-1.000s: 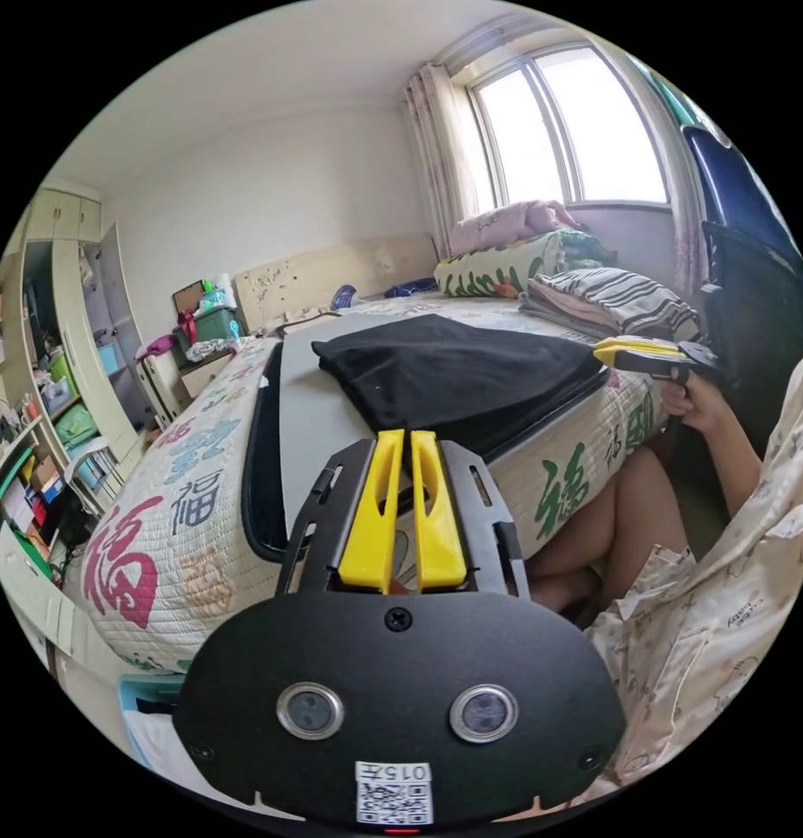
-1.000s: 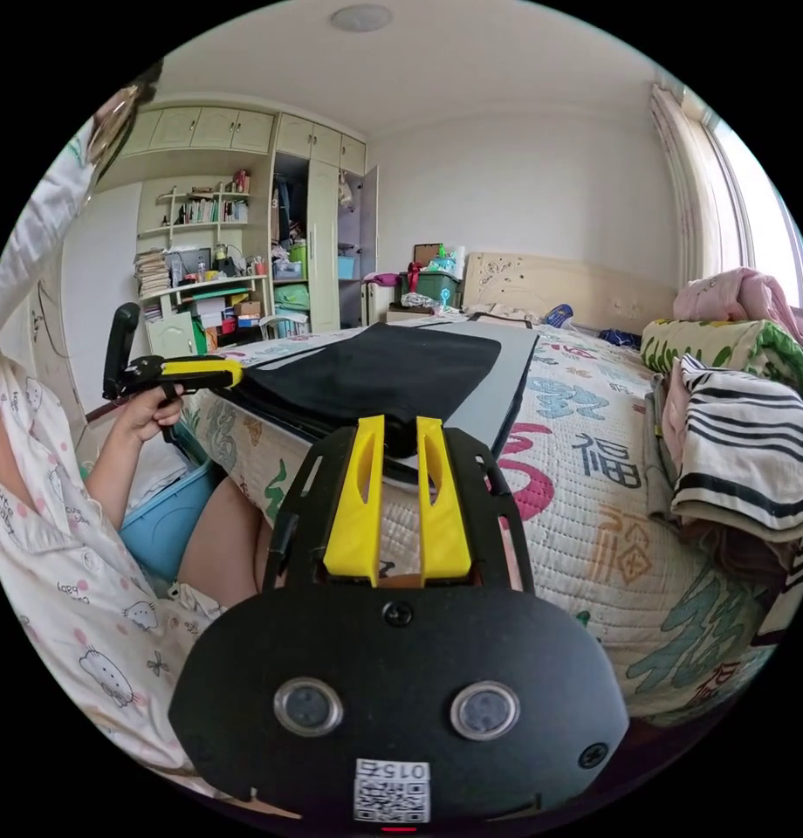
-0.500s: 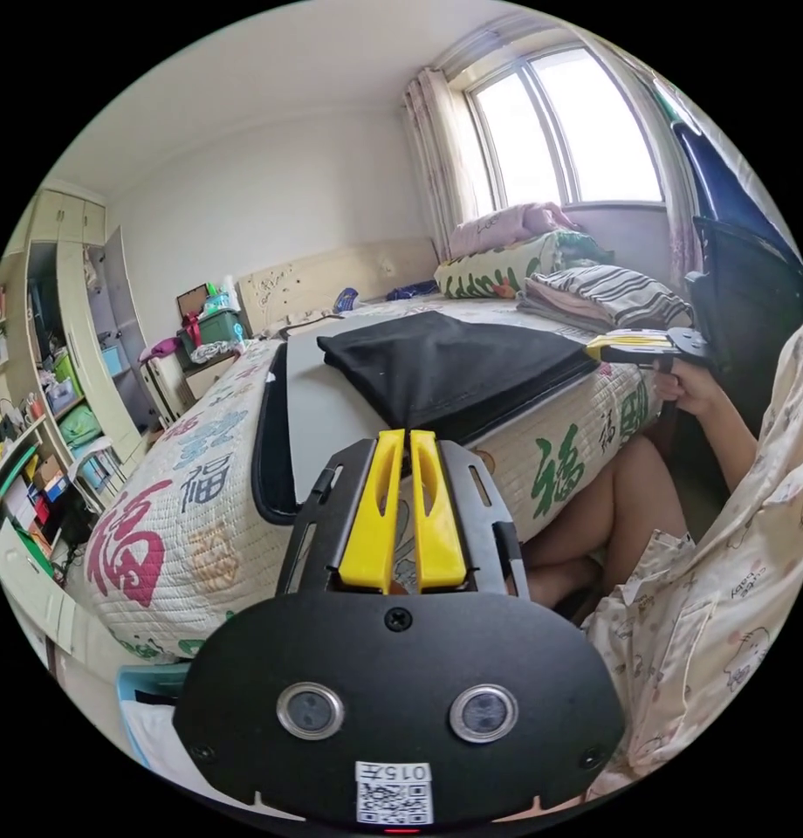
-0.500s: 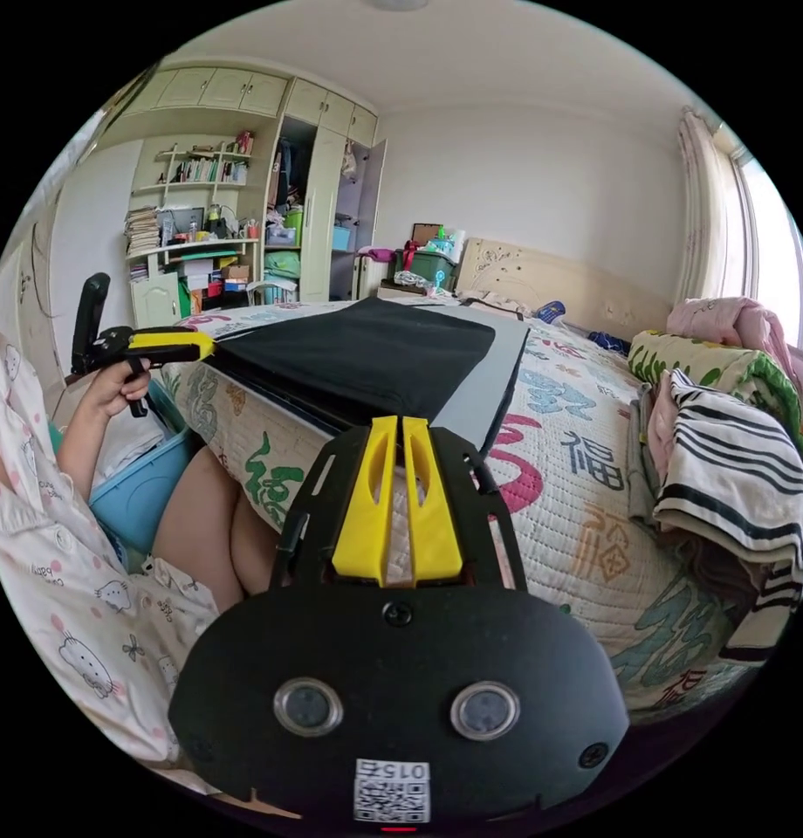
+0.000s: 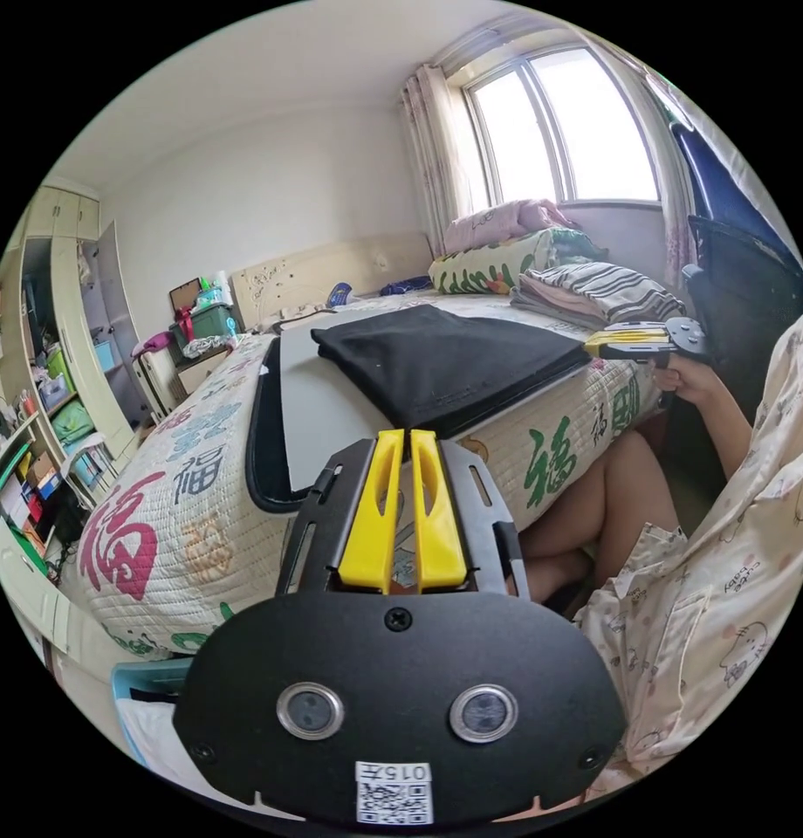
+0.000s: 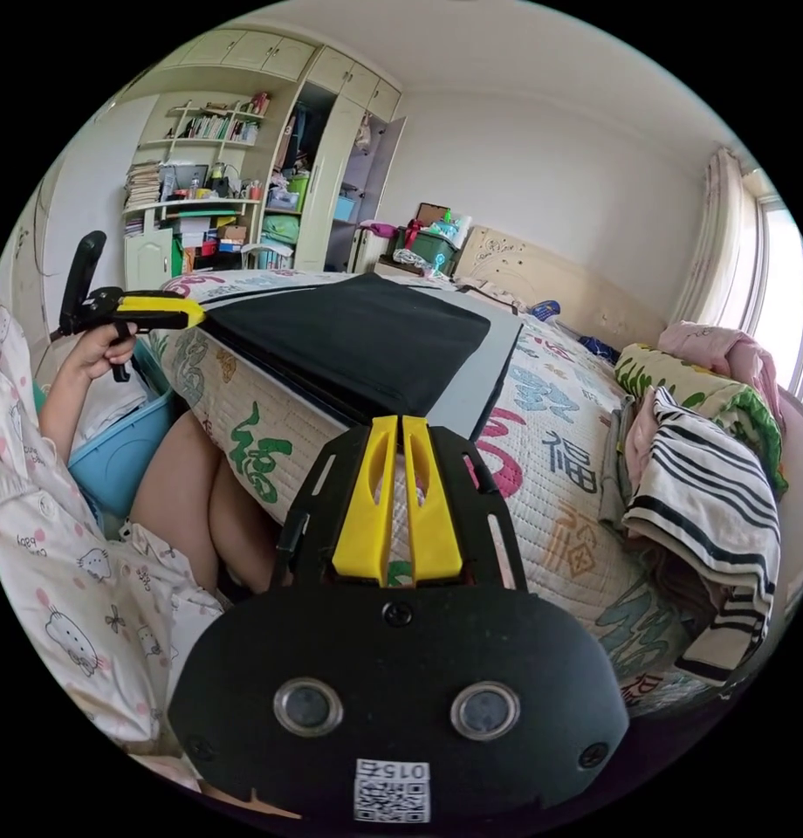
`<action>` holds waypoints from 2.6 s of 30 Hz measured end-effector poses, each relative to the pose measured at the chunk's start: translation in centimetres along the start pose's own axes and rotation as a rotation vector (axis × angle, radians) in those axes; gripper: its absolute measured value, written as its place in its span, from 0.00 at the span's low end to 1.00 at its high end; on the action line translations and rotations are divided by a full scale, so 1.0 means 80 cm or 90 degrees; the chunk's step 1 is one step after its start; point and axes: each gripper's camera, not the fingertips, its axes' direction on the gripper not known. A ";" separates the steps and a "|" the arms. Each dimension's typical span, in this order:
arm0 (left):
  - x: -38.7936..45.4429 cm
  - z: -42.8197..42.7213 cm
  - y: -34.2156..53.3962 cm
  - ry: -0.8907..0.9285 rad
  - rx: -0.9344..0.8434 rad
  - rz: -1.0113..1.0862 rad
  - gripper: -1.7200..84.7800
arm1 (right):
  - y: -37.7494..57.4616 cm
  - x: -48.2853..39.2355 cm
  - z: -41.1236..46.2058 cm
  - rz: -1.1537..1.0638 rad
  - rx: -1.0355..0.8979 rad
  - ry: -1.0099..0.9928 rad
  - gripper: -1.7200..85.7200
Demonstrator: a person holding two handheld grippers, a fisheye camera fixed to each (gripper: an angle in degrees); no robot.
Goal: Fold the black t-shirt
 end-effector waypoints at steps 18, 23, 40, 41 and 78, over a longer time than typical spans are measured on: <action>-0.090 0.154 -0.005 -0.037 -0.042 0.119 0.01 | -0.055 -0.024 0.011 0.070 0.038 -0.024 0.02; -0.029 0.328 -0.012 -0.357 -0.067 0.381 0.01 | -0.087 -0.035 0.018 0.085 0.035 -0.028 0.02; -0.033 0.674 0.189 -0.685 -0.183 0.794 0.02 | -0.188 -0.113 0.027 0.044 0.035 0.037 0.02; -0.037 0.681 0.199 -0.686 -0.183 0.793 0.02 | -0.194 -0.115 0.026 0.050 0.038 0.032 0.03; -0.021 0.787 0.370 -0.685 -0.185 0.794 0.02 | -0.359 -0.168 -0.093 0.075 0.092 0.042 0.03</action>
